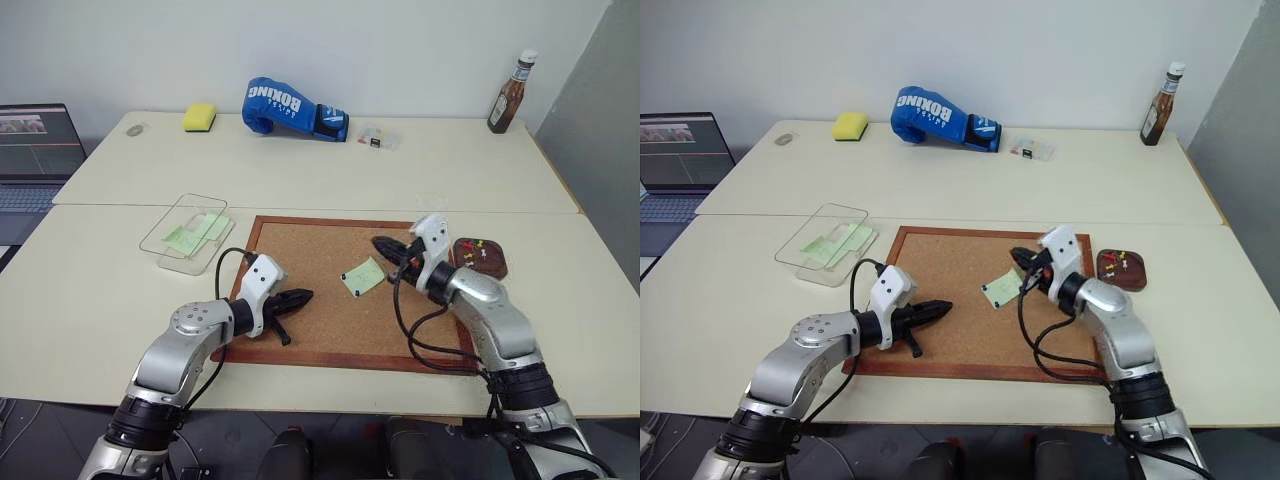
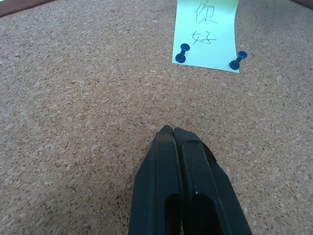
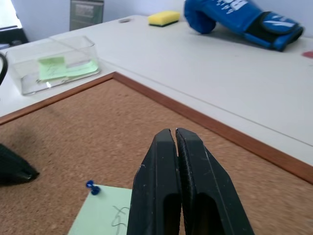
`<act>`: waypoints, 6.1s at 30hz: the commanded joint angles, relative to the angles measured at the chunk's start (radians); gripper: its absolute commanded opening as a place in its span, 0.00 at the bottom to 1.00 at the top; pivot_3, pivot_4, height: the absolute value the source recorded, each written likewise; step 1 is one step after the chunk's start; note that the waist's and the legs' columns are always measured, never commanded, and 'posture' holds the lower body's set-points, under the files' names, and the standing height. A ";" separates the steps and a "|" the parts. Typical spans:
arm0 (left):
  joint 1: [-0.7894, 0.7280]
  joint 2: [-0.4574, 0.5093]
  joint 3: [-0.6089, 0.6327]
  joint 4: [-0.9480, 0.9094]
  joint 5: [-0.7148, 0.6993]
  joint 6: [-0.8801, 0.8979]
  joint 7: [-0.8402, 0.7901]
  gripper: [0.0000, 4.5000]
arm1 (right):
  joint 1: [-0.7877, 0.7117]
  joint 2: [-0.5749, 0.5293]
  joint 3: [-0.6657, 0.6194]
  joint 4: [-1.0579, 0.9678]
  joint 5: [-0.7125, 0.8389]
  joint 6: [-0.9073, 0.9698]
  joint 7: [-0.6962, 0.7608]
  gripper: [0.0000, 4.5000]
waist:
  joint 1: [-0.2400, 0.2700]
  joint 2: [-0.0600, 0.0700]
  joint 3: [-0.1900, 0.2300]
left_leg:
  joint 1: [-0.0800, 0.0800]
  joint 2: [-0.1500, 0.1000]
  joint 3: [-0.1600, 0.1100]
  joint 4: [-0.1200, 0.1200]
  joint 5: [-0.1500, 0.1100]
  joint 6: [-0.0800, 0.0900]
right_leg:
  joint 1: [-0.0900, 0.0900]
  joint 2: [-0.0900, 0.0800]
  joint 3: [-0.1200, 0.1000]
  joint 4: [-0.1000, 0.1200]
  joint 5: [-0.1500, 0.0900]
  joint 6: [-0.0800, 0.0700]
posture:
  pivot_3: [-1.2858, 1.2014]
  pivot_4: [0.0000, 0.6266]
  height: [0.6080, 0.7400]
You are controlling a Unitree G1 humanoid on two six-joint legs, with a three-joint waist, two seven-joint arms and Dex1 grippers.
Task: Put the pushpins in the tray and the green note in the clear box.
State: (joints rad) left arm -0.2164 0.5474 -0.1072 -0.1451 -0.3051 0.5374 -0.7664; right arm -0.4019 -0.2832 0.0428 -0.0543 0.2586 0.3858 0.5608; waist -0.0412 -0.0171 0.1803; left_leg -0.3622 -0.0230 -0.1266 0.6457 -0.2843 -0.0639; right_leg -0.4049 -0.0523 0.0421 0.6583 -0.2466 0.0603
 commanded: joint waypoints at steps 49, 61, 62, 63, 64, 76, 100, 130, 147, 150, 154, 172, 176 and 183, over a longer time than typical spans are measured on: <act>0.025 0.032 -0.015 0.002 0.010 0.041 -0.017 0.00 | -0.045 -0.162 -0.359 0.191 0.117 0.243 -0.226 0.70 | -0.010 0.001 0.000 | 0.000 0.000 0.003 0.000 0.000 0.001 | 0.000 0.000 0.002 0.000 -0.001 0.000 | 0.52 0.24 1.00; 0.022 0.036 -0.014 0.005 0.009 0.042 -0.023 0.00 | -0.040 -0.160 -0.307 0.196 0.039 0.147 -0.231 0.99 | -0.011 0.001 0.000 | 0.000 0.000 0.003 -0.001 0.000 0.001 | 0.000 0.000 0.002 0.000 0.000 0.000 | 0.52 0.24 1.00; 0.022 0.036 -0.014 0.005 0.010 0.043 -0.023 0.00 | -0.039 -0.160 -0.306 0.189 0.039 0.139 -0.225 0.99 | -0.010 0.001 0.000 | 0.000 0.000 0.003 -0.001 0.000 0.001 | 0.000 0.000 0.002 0.000 0.000 0.000 | 0.52 0.24 1.00; 0.023 0.036 -0.014 0.004 0.010 0.043 -0.024 0.00 | -0.035 -0.164 -0.302 0.178 0.040 0.132 -0.214 0.99 | -0.011 0.001 0.000 | 0.000 0.000 0.003 -0.001 0.000 0.001 | 0.000 0.000 0.002 0.000 0.000 0.000 | 0.52 0.24 1.00; 0.024 0.037 -0.013 0.003 0.010 0.043 -0.024 0.00 | -0.026 -0.176 -0.286 0.160 0.036 0.126 -0.192 0.99 | -0.010 0.001 0.000 | 0.000 0.000 0.003 -0.001 0.000 0.001 | 0.000 0.000 0.002 0.000 0.000 0.000 | 0.52 0.24 1.00; 0.018 0.035 -0.013 0.005 0.009 0.053 -0.022 0.00 | 0.166 -0.268 -0.041 -0.297 0.150 0.112 0.179 0.99 | -0.012 0.001 0.000 | 0.000 0.000 0.002 -0.001 0.000 0.001 | 0.000 0.000 0.001 -0.001 -0.003 0.005 | 0.52 0.24 1.00; 0.012 0.037 -0.010 -0.005 0.008 0.069 -0.022 0.00 | 0.060 -0.025 0.271 0.098 -0.085 -0.218 0.237 0.88 | -0.008 0.001 0.000 | 0.000 0.000 0.000 0.000 0.000 0.001 | 0.000 0.000 0.000 -0.001 -0.003 0.004 | 0.52 0.24 1.00; 0.030 0.037 -0.007 -0.025 0.003 0.078 -0.016 0.00 | 0.042 0.021 0.165 0.027 -0.012 -0.137 0.197 0.01 | -0.011 0.001 0.000 | 0.000 0.000 0.000 0.000 0.000 0.001 | 0.000 0.000 0.000 -0.001 -0.001 0.001 | 0.52 0.24 1.00; 0.038 0.036 -0.016 -0.023 0.006 0.072 -0.018 0.00 | 0.019 -0.114 -0.061 -0.117 -0.040 -0.012 -0.004 0.01 | -0.006 0.002 0.000 | -0.001 0.000 -0.001 -0.001 0.000 0.001 | 0.000 -0.001 0.000 -0.001 -0.002 0.003 | 0.52 0.24 1.00; 0.044 0.037 -0.017 -0.023 0.007 0.067 -0.019 0.00 | 0.047 -0.227 -0.075 -0.047 -0.183 -0.174 -0.051 0.01 | -0.004 0.002 0.000 | -0.001 -0.001 0.001 -0.001 0.000 0.001 | 0.000 -0.001 0.000 -0.002 -0.002 0.003 | 0.52 0.24 1.00; 0.044 0.034 -0.021 -0.022 0.007 0.064 -0.021 0.00 | 0.077 -0.331 -0.098 0.074 -0.300 -0.307 -0.120 0.01 | -0.003 0.002 0.000 | -0.001 -0.001 0.002 -0.001 0.000 0.001 | 0.000 -0.001 0.000 -0.002 -0.003 0.004 | 0.52 0.24 1.00; 0.010 0.028 -0.025 -0.008 0.013 0.058 -0.029 0.00 | 0.079 -0.350 -0.048 0.274 -0.422 -0.448 -0.168 0.12 | 0.000 0.002 0.000 | 0.000 -0.001 0.003 0.000 0.001 0.001 | 0.001 -0.001 0.002 -0.001 -0.001 0.001 | 0.52 0.24 1.00; 0.014 0.031 -0.023 -0.009 0.014 0.056 -0.028 0.00 | 0.079 -0.343 -0.056 0.287 -0.412 -0.448 -0.165 0.30 | 0.000 0.002 0.000 | 0.000 -0.001 0.003 0.000 0.001 0.001 | 0.001 -0.001 0.002 -0.001 0.000 0.001 | 0.52 0.24 1.00; 0.010 0.028 -0.025 -0.009 0.014 0.058 -0.029 0.00 | 0.084 -0.341 -0.058 0.292 -0.420 -0.456 -0.181 0.50 | 0.000 0.002 0.000 | 0.000 -0.001 0.003 0.000 0.001 0.001 | 0.001 -0.001 0.002 -0.001 0.000 0.000 | 0.52 0.24 1.00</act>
State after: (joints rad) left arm -0.2230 0.5692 -0.1112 -0.1629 -0.3070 0.5778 -0.7959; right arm -0.3141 -0.6190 0.0057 0.2486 -0.1604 -0.0499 0.3917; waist -0.0412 -0.0152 0.1804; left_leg -0.3621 -0.0238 -0.1236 0.6454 -0.2837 -0.0627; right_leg -0.4043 -0.0533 0.0439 0.6569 -0.2470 0.0607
